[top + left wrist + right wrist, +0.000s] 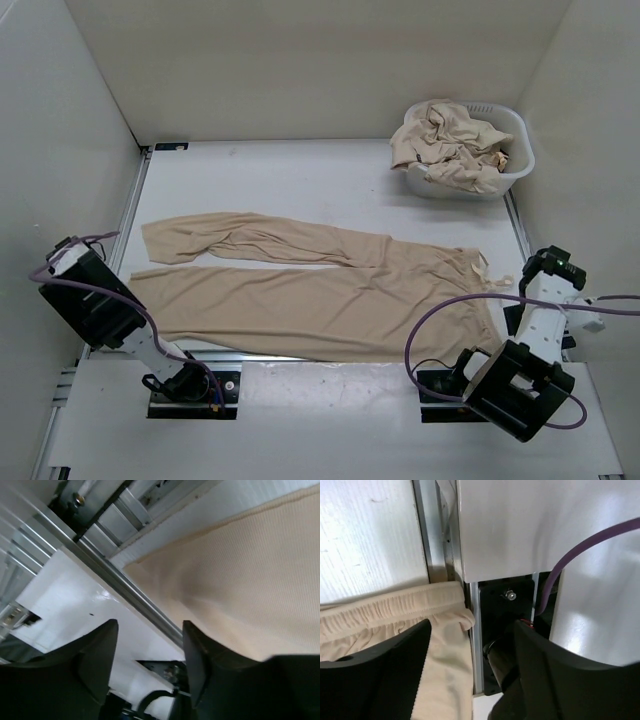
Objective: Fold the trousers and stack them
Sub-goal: Flatten the trousers out
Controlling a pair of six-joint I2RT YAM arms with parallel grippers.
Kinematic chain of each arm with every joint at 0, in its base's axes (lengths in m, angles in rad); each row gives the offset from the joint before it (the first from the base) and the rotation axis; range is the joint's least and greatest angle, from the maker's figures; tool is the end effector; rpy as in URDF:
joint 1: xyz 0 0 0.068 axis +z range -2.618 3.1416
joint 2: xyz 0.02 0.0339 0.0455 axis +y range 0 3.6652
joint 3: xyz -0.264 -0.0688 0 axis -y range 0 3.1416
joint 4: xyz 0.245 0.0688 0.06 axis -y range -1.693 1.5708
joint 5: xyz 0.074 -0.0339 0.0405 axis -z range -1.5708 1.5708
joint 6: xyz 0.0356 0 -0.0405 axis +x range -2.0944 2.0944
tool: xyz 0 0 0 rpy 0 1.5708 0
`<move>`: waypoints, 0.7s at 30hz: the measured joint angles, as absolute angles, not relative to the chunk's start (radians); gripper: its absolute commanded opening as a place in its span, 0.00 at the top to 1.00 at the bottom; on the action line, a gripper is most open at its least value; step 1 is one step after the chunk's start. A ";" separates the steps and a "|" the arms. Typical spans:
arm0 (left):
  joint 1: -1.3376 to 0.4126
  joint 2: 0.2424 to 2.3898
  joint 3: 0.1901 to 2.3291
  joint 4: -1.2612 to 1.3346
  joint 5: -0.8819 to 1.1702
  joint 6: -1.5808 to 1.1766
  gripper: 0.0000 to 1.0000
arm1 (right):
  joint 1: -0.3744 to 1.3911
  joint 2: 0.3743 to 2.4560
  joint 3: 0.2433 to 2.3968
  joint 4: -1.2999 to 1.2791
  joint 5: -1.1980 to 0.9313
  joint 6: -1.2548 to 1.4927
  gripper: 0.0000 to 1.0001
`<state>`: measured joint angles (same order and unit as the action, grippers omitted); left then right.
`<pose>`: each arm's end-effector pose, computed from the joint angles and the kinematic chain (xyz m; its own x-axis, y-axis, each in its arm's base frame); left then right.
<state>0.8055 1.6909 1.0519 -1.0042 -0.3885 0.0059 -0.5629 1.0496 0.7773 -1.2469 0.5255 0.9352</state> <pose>0.1817 0.2086 0.1710 -0.6947 -0.7154 0.0746 -0.6444 0.6651 0.3774 0.1140 -0.0930 0.2297 -0.1123 0.8940 -0.4338 0.9667 -0.0027 -0.2559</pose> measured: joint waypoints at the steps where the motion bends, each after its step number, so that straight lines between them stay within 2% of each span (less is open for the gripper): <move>1: 0.805 1.690 1.055 -1.008 -0.387 0.005 0.24 | -0.563 1.051 0.790 -1.258 0.535 0.934 0.25; 6: 0.751 1.692 1.234 -1.135 -0.293 0.001 0.16 | -0.538 1.073 0.928 -1.244 0.538 0.875 0.22; 11: 0.554 1.696 1.469 -1.163 -0.128 0.001 0.15 | -0.407 1.087 1.089 -1.141 0.497 0.789 0.24; 14: 0.455 1.739 1.540 -1.150 -0.036 0.002 0.09 | -0.332 1.126 1.148 -1.060 0.432 0.778 0.24; 17: 0.412 1.847 1.620 -1.098 -0.005 0.001 0.02 | -0.274 1.232 1.184 -0.991 0.380 0.801 0.24; 21: 0.408 2.072 1.835 -1.054 0.017 0.000 0.00 | -0.206 1.473 1.272 -0.924 0.326 0.857 0.24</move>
<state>0.4080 2.0724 1.8351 -1.0542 0.0170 0.0002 -0.2062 1.4734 1.2716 -0.9237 0.3260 0.8570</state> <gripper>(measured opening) 0.997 0.765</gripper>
